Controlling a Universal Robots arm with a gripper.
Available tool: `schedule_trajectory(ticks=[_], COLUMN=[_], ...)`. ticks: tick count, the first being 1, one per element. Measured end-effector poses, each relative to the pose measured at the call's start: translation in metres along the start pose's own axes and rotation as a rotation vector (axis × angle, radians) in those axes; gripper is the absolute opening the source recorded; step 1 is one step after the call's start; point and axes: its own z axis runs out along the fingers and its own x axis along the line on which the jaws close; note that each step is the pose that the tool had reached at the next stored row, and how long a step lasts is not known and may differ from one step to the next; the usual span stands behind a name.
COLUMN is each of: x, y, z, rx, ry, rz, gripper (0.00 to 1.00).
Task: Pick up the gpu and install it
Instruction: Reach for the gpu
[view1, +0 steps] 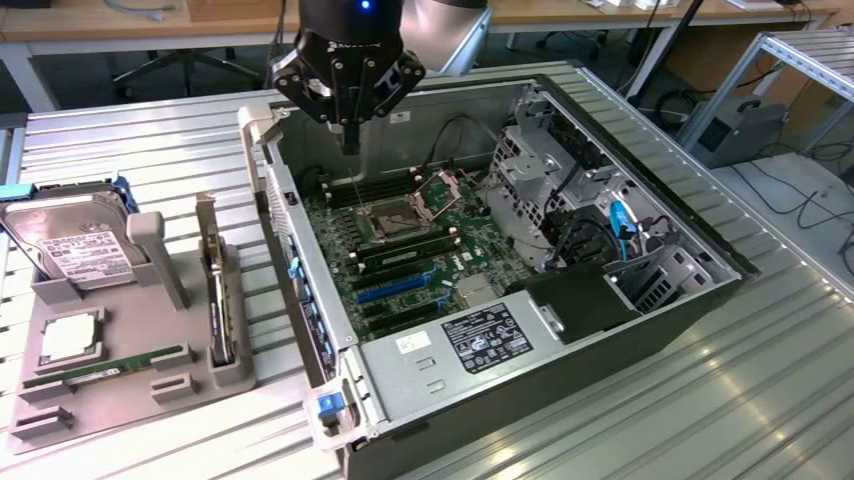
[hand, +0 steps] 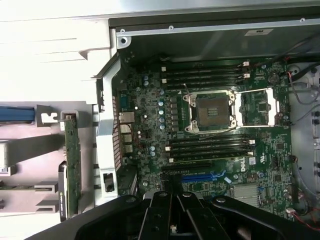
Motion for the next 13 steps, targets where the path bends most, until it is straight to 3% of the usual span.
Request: schedule_trajectory(ticks=[13], x=[0.0076], y=[-0.0006], z=[-0.0002], rx=[0.0], ry=[0.0], rz=[0.0], gripper=[0.11])
